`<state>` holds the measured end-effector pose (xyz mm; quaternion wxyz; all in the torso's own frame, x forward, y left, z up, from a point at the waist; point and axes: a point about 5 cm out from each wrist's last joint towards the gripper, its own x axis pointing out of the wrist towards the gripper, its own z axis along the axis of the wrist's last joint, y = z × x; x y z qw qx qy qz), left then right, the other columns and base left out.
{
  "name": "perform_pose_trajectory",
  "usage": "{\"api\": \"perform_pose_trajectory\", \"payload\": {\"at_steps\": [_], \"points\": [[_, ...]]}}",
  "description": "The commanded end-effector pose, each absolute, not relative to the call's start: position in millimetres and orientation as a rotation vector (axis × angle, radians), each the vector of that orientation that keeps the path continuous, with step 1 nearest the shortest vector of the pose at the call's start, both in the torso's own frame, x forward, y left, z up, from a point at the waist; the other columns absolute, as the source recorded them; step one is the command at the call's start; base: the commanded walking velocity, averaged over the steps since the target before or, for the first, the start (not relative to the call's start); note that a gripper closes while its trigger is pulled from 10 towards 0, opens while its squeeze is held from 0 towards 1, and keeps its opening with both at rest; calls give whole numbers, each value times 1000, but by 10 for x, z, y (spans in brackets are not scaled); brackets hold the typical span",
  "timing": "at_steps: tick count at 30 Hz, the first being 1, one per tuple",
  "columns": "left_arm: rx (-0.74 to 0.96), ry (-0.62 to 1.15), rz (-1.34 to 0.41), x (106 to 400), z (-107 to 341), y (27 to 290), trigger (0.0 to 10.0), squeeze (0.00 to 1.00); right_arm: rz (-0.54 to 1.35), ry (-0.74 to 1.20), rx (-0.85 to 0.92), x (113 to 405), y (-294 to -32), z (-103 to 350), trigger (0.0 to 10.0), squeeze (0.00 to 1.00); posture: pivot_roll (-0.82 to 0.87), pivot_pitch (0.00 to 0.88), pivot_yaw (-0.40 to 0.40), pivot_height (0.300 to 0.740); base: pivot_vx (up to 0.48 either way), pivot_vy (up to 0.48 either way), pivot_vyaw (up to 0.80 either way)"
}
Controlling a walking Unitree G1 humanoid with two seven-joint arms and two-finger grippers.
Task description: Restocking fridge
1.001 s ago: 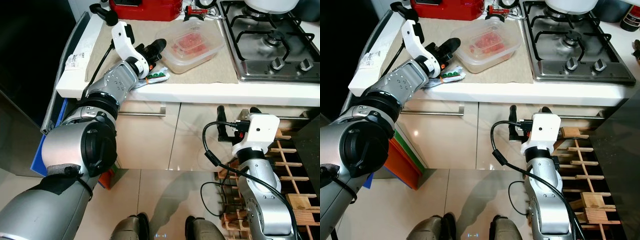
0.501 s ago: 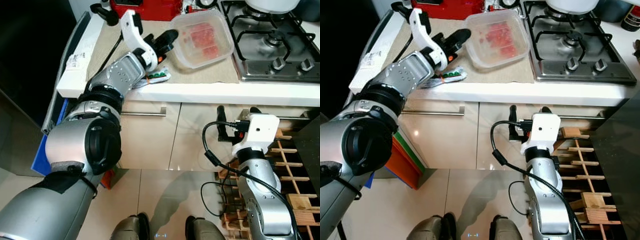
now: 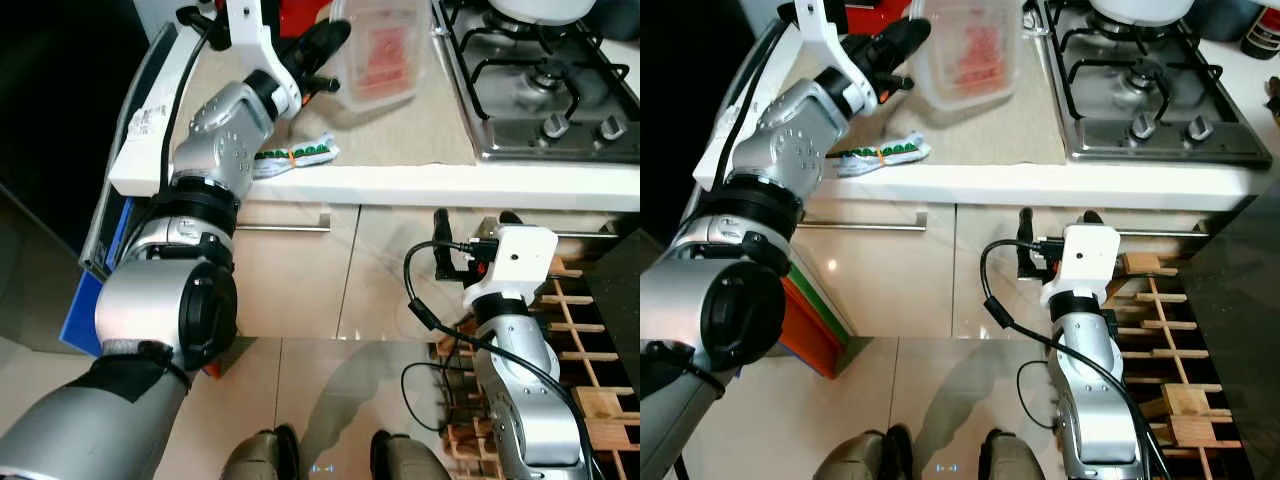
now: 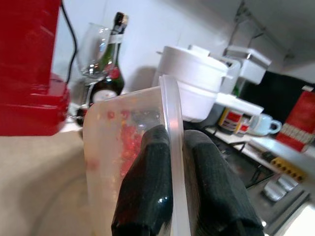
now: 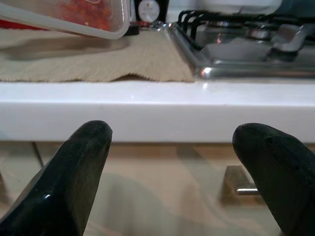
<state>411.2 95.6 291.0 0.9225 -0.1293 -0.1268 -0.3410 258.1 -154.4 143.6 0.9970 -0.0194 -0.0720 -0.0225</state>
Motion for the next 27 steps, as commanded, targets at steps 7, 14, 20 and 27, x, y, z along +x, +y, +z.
{"api": "perform_pose_trajectory", "payload": {"at_steps": [7, 14, 20, 27], "points": [[-145, -330, -532, 4139, 3019, 1152, 10000, 0, -46, -162, -52, 2613, -1537, 1445, 10000, 0, -190, 105, 52, 740, 0, 0, 0], [-48, -352, -457, 4139, 2990, 1190, 10000, 0, -47, -166, -55, 2637, -1546, 1441, 10000, 0, -187, 99, 50, 740, 0, 0, 0], [-25, -377, -406, 4144, 3029, 1228, 10000, 0, -45, -171, -57, 2654, -1547, 1440, 10000, 0, -185, 96, 48, 740, 0, 0, 0], [1, -397, -368, 4148, 3069, 1250, 10000, 0, -41, -173, -57, 2669, -1536, 1434, 10000, 0, -183, 90, 47, 740, -81, 0, 0]]}}
